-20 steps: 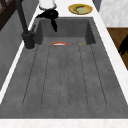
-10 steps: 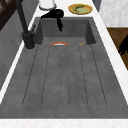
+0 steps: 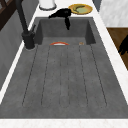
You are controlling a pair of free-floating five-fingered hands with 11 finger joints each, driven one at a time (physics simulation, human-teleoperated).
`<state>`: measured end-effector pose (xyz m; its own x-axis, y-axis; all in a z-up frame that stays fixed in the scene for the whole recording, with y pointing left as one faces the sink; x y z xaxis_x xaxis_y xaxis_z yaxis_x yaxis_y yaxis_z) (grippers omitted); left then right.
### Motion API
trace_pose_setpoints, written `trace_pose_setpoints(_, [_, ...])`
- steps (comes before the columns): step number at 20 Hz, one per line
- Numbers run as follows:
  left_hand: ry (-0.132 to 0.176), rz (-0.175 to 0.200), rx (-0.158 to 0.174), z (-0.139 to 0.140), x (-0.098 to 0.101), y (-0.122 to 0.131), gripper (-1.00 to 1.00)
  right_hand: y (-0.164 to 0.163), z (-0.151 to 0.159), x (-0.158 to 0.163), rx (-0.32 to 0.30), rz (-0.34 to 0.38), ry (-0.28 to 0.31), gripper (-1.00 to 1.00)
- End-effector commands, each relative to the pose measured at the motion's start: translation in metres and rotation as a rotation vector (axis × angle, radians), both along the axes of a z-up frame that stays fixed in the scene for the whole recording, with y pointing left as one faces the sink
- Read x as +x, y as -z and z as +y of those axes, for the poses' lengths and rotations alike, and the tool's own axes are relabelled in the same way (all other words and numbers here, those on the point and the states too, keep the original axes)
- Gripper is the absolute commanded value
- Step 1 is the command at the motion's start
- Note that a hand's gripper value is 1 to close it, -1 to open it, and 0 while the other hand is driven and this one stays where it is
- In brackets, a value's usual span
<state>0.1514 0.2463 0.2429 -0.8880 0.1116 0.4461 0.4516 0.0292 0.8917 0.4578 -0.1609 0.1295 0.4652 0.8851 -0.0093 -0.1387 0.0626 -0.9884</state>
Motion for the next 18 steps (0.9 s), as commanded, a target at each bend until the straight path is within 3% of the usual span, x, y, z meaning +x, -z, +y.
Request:
trace_pose_setpoints(1, [0.0,0.0,0.0,0.0,0.0,0.0,0.0,0.0,0.001,0.0,0.0,0.0,-0.012,-1.0])
trace_pose_setpoints(7, [0.0,0.0,0.0,0.0,0.0,0.0,0.0,0.008,-0.004,-0.008,-0.002,-0.009,0.008,-1.0])
trace_pose_setpoints(11, [0.0,0.0,0.0,0.0,0.0,0.0,0.0,0.025,0.009,-0.023,0.036,-0.027,-0.03,-1.0])
trace_pose_setpoints(13, [0.0,0.0,0.0,0.0,0.0,0.0,0.0,0.023,0.007,-0.026,0.035,0.002,-0.021,-1.0])
trace_pose_setpoints(18, [0.0,0.0,0.0,0.0,0.0,0.0,0.0,0.025,-0.008,-0.06,0.108,0.016,-0.09,-1.0])
